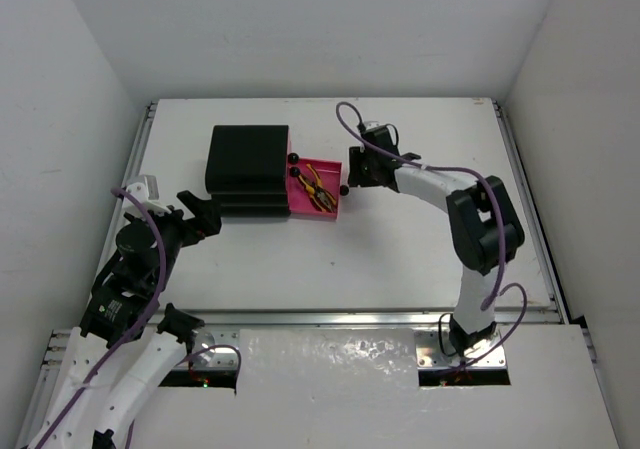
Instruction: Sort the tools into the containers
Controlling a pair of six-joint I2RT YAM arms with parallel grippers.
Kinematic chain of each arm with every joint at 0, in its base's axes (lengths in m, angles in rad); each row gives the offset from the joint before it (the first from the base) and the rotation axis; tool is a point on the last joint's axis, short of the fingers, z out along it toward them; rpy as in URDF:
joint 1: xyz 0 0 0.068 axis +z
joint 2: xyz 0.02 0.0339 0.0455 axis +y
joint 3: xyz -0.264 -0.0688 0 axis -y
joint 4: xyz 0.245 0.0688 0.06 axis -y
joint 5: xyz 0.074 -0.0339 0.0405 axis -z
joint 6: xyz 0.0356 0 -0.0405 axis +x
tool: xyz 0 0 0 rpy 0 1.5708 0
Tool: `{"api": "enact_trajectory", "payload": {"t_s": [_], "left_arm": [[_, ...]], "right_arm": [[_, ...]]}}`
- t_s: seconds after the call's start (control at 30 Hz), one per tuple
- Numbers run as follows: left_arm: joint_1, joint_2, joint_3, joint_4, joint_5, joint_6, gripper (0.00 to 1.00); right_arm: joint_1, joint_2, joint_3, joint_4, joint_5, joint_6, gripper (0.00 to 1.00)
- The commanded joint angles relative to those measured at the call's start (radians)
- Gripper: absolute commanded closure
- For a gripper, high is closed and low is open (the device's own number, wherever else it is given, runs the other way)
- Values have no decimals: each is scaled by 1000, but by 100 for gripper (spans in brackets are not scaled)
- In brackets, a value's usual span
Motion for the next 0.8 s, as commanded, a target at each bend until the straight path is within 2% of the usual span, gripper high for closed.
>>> {"api": "enact_trajectory", "payload": {"t_s": [0.0, 0.17, 0.23, 0.33, 0.47, 0.6, 0.7, 0.77], "left_arm": [[-10, 10, 3, 40, -3, 5, 11], [-10, 13, 3, 41, -2, 5, 11], [-10, 13, 3, 41, -2, 5, 11], [-10, 9, 3, 41, -2, 5, 11], [-10, 15, 3, 41, 0, 7, 11], [-10, 13, 3, 40, -6, 5, 11], [-10, 12, 1, 40, -6, 4, 11], [-10, 15, 3, 41, -5, 5, 10]], "right_arm": [[11, 62, 29, -4, 12, -38, 56], [0, 119, 40, 8, -27, -110, 46], [-25, 116, 17, 43, -127, -123, 43], [-51, 82, -76, 140, -268, -146, 43], [-58, 94, -73, 209, -425, -247, 45], [-75, 184, 6, 172, -661, -363, 45], [-78, 226, 65, 112, -751, -466, 44], [-80, 244, 71, 118, -765, -520, 48]]}}
